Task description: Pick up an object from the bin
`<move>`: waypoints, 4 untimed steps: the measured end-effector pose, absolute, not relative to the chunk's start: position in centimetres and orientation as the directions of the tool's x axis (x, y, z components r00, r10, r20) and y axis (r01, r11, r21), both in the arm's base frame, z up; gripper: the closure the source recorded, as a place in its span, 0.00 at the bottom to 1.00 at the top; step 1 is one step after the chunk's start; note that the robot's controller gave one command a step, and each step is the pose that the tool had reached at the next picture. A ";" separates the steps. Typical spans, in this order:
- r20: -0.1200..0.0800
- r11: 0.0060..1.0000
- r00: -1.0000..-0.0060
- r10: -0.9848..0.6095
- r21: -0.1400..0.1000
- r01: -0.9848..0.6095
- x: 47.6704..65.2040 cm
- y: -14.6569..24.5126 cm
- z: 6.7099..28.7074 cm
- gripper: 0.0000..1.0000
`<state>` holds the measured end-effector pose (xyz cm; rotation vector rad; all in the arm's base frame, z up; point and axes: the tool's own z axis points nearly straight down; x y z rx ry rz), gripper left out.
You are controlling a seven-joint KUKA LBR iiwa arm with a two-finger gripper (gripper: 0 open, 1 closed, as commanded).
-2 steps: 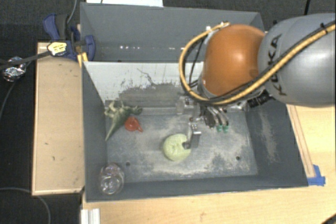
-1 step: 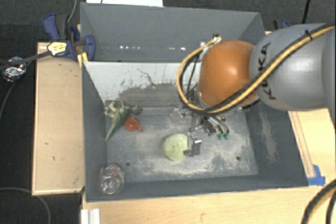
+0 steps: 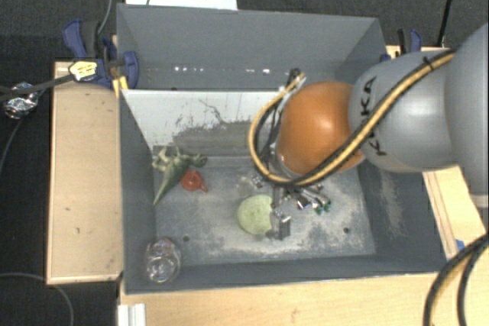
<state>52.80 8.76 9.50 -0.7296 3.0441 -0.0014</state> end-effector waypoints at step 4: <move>-0.007 0.618 -0.618 -0.786 -0.003 -0.786 52.7 5.9 19.1 1.00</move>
Offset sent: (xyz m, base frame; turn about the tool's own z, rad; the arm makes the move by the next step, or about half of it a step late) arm 0.0000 0.0000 0.0000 0.0000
